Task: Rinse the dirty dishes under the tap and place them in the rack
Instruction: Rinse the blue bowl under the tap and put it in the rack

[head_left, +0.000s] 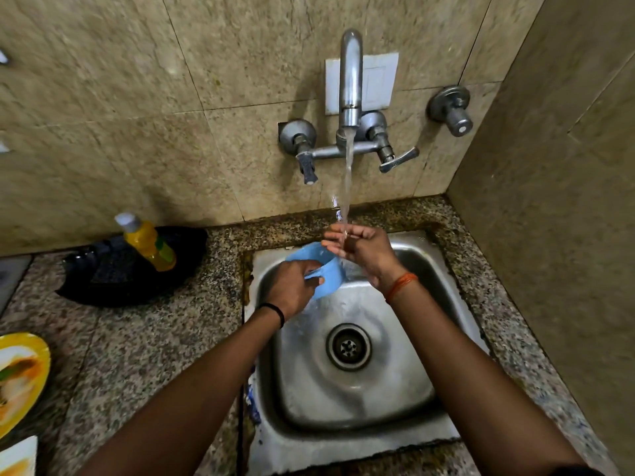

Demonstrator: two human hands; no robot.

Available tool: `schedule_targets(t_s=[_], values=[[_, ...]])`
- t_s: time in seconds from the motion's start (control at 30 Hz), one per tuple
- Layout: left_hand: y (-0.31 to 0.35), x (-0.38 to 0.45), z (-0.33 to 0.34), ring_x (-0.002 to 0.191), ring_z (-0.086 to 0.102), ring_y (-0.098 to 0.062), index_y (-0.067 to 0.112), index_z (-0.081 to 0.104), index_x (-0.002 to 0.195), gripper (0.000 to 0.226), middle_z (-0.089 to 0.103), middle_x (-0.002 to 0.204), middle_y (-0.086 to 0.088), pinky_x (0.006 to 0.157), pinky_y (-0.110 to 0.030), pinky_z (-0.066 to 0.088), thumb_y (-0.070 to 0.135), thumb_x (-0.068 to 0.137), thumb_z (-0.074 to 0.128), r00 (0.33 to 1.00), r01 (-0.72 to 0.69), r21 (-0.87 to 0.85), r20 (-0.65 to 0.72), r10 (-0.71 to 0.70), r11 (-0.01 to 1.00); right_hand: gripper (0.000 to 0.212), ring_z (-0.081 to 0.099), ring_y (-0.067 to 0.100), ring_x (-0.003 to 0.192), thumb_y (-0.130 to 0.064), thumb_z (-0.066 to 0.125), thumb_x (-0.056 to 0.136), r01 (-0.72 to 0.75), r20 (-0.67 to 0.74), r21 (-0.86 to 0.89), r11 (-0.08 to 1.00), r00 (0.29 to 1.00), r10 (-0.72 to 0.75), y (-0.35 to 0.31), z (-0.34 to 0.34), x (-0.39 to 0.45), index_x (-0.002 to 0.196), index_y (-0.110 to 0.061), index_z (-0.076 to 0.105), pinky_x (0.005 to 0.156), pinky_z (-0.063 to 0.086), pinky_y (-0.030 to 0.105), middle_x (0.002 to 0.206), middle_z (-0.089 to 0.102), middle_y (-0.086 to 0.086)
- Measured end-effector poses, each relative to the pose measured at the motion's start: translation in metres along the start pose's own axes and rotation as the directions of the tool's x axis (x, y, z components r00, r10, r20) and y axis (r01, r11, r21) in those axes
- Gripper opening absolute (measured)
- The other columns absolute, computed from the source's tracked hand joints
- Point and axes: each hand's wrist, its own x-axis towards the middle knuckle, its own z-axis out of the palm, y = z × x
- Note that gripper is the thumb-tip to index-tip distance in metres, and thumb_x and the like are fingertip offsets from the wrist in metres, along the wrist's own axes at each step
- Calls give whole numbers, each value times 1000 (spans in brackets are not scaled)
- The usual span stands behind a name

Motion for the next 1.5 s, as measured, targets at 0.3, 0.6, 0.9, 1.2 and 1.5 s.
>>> schedule_targets(t_s=[0.3,0.6,0.9,1.2,1.5], values=[[-4,-15,-8,115,58,-24,28,65,121,33,69,118,0,102,-33,34,21,90,57,950,-306,456,87,300,836,11,66,22,86,-33,59,89,-202,-224,-414,888,968,117,20,-21,-3,83,-25,66,83,56,45,92,69,3],[4,-25,-15,97,63,-21,27,70,107,42,72,91,7,116,-54,19,7,76,50,820,-515,677,210,533,526,31,68,32,90,-1,44,96,-282,50,-196,939,954,297,40,-25,-12,124,-5,55,73,60,44,114,65,21],[-20,-26,-7,100,65,-23,15,74,86,21,69,91,-2,112,-40,23,8,66,68,815,-452,641,14,579,621,34,66,36,98,13,49,86,-76,-70,-124,989,995,68,48,-13,-18,107,-11,61,66,61,45,111,65,14],[-13,-31,20,100,66,-21,18,73,98,34,72,103,0,95,-31,40,10,66,78,910,-324,514,-61,410,794,38,65,32,96,-12,54,81,247,8,-882,401,859,-511,14,-11,-32,117,-20,64,81,53,35,104,72,11],[-6,-25,14,109,63,-27,5,69,107,30,69,113,-12,102,-22,36,10,85,50,919,-366,66,-134,371,928,27,67,35,93,-28,60,78,-108,-121,-993,54,900,-418,-27,-23,-26,91,-7,71,69,47,30,97,71,19]])
